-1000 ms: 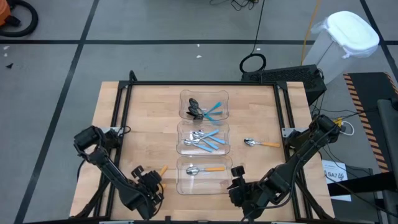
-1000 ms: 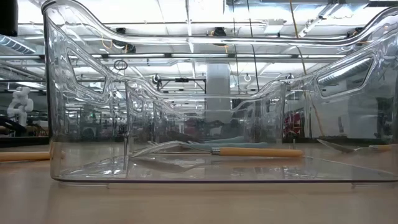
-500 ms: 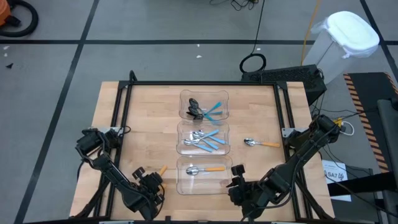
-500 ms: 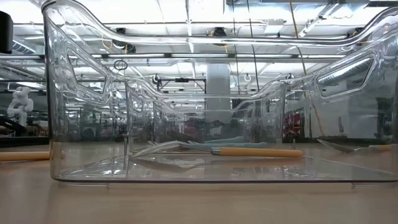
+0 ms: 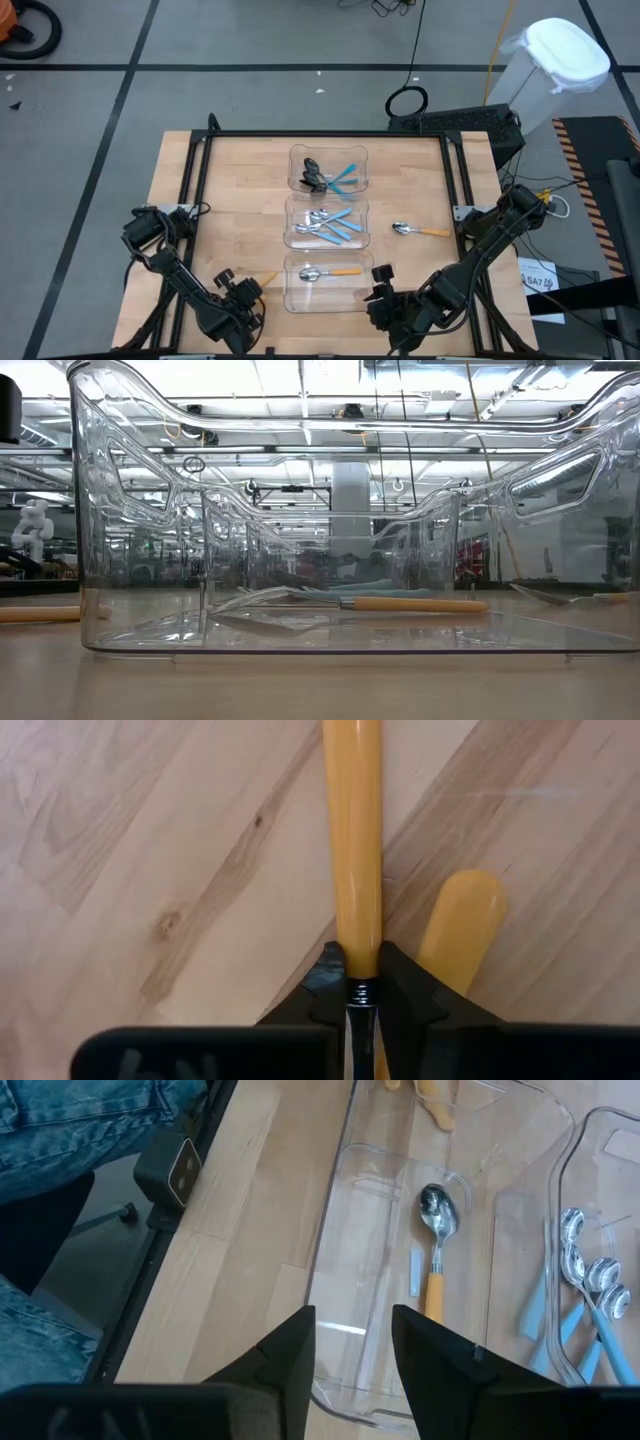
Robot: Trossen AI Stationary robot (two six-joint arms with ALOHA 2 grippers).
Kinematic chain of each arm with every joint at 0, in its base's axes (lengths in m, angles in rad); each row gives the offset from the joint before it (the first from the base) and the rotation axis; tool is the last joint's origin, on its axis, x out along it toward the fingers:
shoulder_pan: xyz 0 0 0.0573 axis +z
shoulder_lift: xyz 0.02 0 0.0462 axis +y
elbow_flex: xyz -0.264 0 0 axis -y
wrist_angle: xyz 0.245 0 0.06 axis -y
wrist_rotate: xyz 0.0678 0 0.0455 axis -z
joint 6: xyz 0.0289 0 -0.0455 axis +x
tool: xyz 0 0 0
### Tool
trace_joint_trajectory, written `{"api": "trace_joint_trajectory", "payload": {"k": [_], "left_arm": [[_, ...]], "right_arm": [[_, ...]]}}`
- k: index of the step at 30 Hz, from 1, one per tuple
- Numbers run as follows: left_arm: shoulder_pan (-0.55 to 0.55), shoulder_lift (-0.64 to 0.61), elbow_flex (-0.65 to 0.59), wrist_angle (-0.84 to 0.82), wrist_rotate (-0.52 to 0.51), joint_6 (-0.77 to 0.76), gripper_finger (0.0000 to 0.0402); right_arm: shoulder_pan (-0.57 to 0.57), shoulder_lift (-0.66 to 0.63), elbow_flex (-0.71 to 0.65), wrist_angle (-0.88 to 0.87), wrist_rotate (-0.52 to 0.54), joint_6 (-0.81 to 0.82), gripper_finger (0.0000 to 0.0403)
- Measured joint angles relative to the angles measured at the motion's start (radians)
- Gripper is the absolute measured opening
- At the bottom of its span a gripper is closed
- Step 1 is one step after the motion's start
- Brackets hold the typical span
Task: Sort silverware by color (type)
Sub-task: Put the yellow spoon into the bottom transparent bin
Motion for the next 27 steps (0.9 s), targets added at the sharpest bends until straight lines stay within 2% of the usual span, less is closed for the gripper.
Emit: {"api": "trace_joint_trajectory", "payload": {"k": [13,17,27], "left_arm": [[0.001,-0.014,-0.006,-0.032,-0.064,0.034,0.0029],[0.002,-0.021,0.015,-0.091,-0.097,0.034,0.0029],[0.001,-0.024,0.073,-0.203,-0.105,0.054,0.0028]], "right_arm": [[0.0,0.0,0.0,0.0,0.0,-0.006,0.013],[0.0,0.0,0.0,0.0,0.0,-0.008,0.013],[0.0,0.0,0.0,0.0,0.002,-0.021,0.013]]}}
